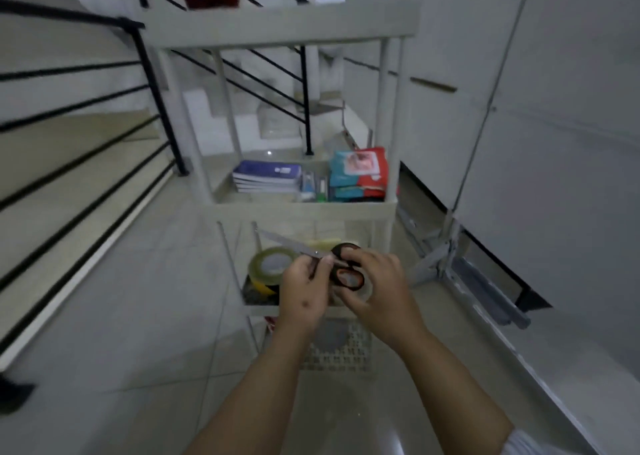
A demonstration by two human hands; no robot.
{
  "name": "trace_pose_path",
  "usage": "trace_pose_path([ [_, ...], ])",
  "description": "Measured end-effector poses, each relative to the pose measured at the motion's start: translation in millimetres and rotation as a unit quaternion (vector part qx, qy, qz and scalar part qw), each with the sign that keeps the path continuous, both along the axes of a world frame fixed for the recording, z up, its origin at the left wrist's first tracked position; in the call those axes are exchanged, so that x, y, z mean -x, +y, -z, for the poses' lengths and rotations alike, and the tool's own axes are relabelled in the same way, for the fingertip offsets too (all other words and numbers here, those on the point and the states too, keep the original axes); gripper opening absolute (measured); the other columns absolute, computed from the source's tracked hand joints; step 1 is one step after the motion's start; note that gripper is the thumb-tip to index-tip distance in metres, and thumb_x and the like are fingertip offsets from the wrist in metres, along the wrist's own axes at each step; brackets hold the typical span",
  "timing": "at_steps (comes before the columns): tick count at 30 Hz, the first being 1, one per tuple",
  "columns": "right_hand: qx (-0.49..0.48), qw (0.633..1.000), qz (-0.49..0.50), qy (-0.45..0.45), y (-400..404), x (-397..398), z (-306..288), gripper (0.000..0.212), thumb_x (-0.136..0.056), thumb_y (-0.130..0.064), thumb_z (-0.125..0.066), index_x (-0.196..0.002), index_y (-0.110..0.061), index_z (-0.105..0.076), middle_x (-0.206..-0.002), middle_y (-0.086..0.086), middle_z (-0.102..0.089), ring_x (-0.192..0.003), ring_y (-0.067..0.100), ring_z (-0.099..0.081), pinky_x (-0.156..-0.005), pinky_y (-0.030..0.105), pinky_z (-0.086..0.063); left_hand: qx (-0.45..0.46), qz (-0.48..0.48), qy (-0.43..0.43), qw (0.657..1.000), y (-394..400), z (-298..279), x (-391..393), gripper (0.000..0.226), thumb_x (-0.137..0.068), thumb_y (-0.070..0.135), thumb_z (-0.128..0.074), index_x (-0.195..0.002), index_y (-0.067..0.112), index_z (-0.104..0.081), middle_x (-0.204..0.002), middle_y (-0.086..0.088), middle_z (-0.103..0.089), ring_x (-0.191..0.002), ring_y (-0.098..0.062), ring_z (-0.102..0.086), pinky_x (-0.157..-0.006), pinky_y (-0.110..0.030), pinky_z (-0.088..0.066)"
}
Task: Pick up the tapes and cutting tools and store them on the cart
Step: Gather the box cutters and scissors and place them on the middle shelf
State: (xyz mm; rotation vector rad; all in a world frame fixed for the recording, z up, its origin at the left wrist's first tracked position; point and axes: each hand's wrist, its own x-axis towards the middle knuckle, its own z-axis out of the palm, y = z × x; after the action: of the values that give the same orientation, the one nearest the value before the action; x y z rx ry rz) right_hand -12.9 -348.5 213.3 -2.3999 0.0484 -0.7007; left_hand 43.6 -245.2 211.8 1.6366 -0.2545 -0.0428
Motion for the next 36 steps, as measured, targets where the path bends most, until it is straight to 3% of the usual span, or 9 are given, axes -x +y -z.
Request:
trace_pose_path([
  [3,0.027,1.000,0.008,-0.010,18.0,-29.1,-34.5,0.047,-0.075,-0.020,-0.071,-0.119,-0.023,-0.055,-0.117,0.000,-0.062,-0.107,0.025,-0.051,-0.090,0.036,-0.044,0.024,-0.018,0.019,0.999,17.6,-37.8,-24.5,0.017,-0.092,0.018,-0.051,-0.080,0.012,-0.062,-0.080,-0.010,-0.068,-0.079,-0.027,-0.066,-0.074,-0.039,-0.054],
  [6,0.052,0.999,0.002,0.000,24.6,-63.0,-67.7,0.043,-0.078,-0.019,-0.069,-0.119,-0.021,-0.056,-0.118,0.002,-0.062,-0.108,0.024,-0.053,-0.090,0.030,-0.042,-0.044,-0.014,-0.002,0.999,30.9,-75.1,-54.5,0.025,-0.092,0.019,-0.052,-0.077,0.004,-0.064,-0.064,-0.004,-0.062,-0.059,-0.010,-0.062,-0.058,-0.022,-0.049],
  [8,0.051,0.999,0.006,0.014,23.7,-86.0,-88.5,0.038,-0.078,-0.017,-0.068,-0.115,-0.018,-0.059,-0.115,0.004,-0.065,-0.107,0.026,-0.056,-0.091,0.033,-0.046,-0.071,-0.014,0.010,0.997,38.4,-94.6,-76.2,0.026,-0.091,0.017,-0.053,-0.069,0.008,-0.062,-0.061,-0.004,-0.060,-0.050,-0.006,-0.059,-0.057,-0.020,-0.051],
  [11,0.031,0.998,0.000,0.059,20.8,-116.5,-112.6,0.036,-0.079,-0.010,-0.066,-0.115,-0.013,-0.061,-0.115,0.007,-0.066,-0.106,0.025,-0.059,-0.089,0.030,-0.046,-0.114,-0.056,0.011,0.992,50.7,-109.5,-108.1,0.017,-0.087,0.014,-0.058,-0.071,0.010,-0.060,-0.072,-0.013,-0.063,-0.065,-0.022,-0.058,-0.075,-0.038,-0.054],
  [15,0.038,0.988,-0.001,0.149,24.1,-152.0,-128.0,0.033,-0.085,-0.015,-0.060,-0.118,-0.011,-0.058,-0.122,0.012,-0.060,-0.110,0.027,-0.057,-0.093,0.033,-0.047,-0.290,-0.050,-0.110,0.949,62.3,-116.5,-141.6,0.020,-0.088,0.009,-0.052,-0.106,0.005,-0.061,-0.108,-0.015,-0.061,-0.098,-0.027,-0.058,-0.083,-0.026,-0.043],
  [18,0.036,0.982,0.005,0.186,23.8,-170.5,-124.9,0.030,-0.084,-0.020,-0.062,-0.112,-0.011,-0.061,-0.119,0.013,-0.062,-0.110,0.029,-0.055,-0.093,0.040,-0.047,-0.400,-0.010,-0.131,0.907,63.3,-112.4,-160.0,0.029,-0.089,0.009,-0.048,-0.116,0.009,-0.058,-0.123,-0.017,-0.052,-0.113,-0.029,-0.049,-0.092,-0.030,-0.041],
  [22,0.041,0.975,-0.036,0.214,24.9,-181.3,-116.6,0.026,-0.084,-0.021,-0.063,-0.108,-0.012,-0.064,-0.114,0.011,-0.066,-0.106,0.026,-0.059,-0.088,0.033,-0.047,-0.468,-0.001,-0.146,0.872,60.5,-102.6,-168.6,0.028,-0.088,0.013,-0.052,-0.115,0.008,-0.059,-0.123,-0.016,-0.047,-0.117,-0.030,-0.043,-0.095,-0.034,-0.039],
  [28,0.063,0.967,-0.068,0.236,19.5,-190.0,-110.9,0.030,-0.077,-0.027,-0.070,-0.104,-0.015,-0.068,-0.108,0.006,-0.069,-0.099,0.019,-0.061,-0.076,0.027,-0.043,-0.513,0.029,-0.146,0.845,54.0,-93.2,-180.5,0.022,-0.090,0.019,-0.049,-0.105,0.021,-0.065,-0.111,-0.007,-0.064,-0.109,-0.027,-0.055,-0.092,-0.040,-0.048],
  [36,0.064,0.960,-0.099,0.254,4.8,-198.0,-112.2,0.024,-0.074,-0.030,-0.071,-0.091,-0.013,-0.069,-0.096,0.010,-0.069,-0.091,0.025,-0.063,-0.081,0.041,-0.052,-0.525,-0.022,-0.193,0.828,45.2,-87.3,-182.0,0.025,-0.090,0.019,-0.050,-0.106,0.031,-0.065,-0.111,0.003,-0.065,-0.110,-0.021,-0.056,-0.095,-0.038,-0.034],
])
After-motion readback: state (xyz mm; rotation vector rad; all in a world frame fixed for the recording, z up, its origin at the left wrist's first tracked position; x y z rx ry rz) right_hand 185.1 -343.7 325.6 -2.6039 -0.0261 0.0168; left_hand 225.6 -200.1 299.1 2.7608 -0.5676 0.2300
